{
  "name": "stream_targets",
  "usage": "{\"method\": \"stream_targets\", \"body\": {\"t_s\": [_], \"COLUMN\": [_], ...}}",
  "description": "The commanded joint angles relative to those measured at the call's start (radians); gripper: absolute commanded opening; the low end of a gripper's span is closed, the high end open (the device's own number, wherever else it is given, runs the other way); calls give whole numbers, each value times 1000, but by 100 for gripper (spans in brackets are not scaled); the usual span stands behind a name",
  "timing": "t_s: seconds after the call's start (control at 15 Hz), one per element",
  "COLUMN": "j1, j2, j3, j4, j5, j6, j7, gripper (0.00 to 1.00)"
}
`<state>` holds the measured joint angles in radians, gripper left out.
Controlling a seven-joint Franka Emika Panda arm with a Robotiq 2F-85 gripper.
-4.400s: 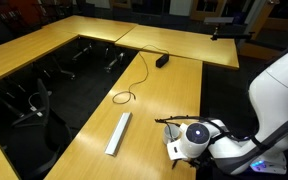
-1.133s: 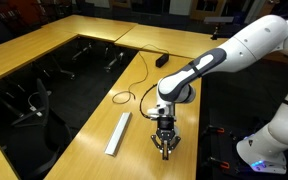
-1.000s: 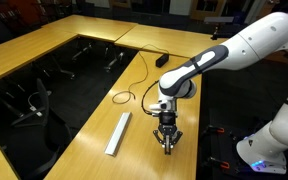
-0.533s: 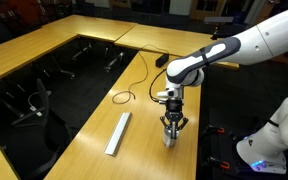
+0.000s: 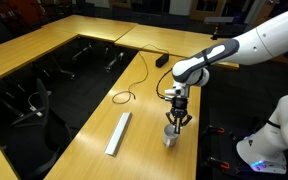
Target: Pick up the pen and put it in the cup
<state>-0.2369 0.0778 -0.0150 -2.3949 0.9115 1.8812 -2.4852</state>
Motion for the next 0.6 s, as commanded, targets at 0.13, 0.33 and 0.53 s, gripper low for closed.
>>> {"method": "stream_targets", "body": {"t_s": [0.13, 0.33, 0.53], "j1": [53, 75, 93], "j2": [-4, -11, -9], "j3": [-48, -45, -42], "j4": [-45, -58, -54], "j5": [39, 35, 26], "j6": [119, 200, 234], "j7": [-14, -6, 26], "gripper": [3, 3, 46]}}
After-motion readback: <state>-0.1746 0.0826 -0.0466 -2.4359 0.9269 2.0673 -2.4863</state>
